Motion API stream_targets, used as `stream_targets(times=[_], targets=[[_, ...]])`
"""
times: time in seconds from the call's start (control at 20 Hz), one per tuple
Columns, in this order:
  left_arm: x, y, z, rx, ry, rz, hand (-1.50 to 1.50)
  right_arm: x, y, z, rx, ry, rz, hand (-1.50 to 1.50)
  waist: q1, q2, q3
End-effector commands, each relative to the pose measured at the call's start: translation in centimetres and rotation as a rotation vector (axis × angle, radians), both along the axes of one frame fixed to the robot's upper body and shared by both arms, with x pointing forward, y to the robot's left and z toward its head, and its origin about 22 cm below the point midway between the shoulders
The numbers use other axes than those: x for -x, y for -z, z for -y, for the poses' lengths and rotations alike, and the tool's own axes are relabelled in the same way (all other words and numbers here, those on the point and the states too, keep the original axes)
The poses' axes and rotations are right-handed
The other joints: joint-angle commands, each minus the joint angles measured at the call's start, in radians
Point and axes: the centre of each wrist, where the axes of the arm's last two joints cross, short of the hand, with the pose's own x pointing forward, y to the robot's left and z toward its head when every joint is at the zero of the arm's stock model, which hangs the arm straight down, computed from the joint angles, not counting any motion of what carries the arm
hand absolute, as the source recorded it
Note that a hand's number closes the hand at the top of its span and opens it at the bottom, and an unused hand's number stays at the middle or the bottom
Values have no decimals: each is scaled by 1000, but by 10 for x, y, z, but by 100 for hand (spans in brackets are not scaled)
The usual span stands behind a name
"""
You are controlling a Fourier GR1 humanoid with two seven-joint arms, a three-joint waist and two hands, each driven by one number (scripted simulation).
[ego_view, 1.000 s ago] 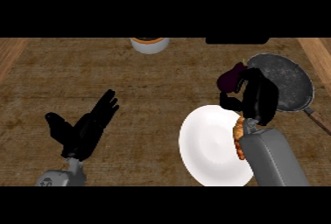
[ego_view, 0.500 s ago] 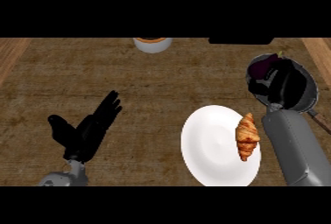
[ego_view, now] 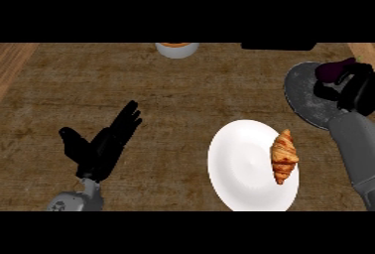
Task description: Pick the eggplant from the plate and place it in the pan
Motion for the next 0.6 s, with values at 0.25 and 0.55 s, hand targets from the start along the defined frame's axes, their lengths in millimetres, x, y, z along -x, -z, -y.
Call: stream_targets(times=[0.25, 0.55], targets=[[-4, -8, -1, -8, 39, 12, 0, 27, 20, 65, -102, 123, -262, -150, 36, 15, 1], [-1, -5, -4, -10, 36, 20, 0, 22, 11, 70, -197, 32, -276, -150, 34, 13, 4]])
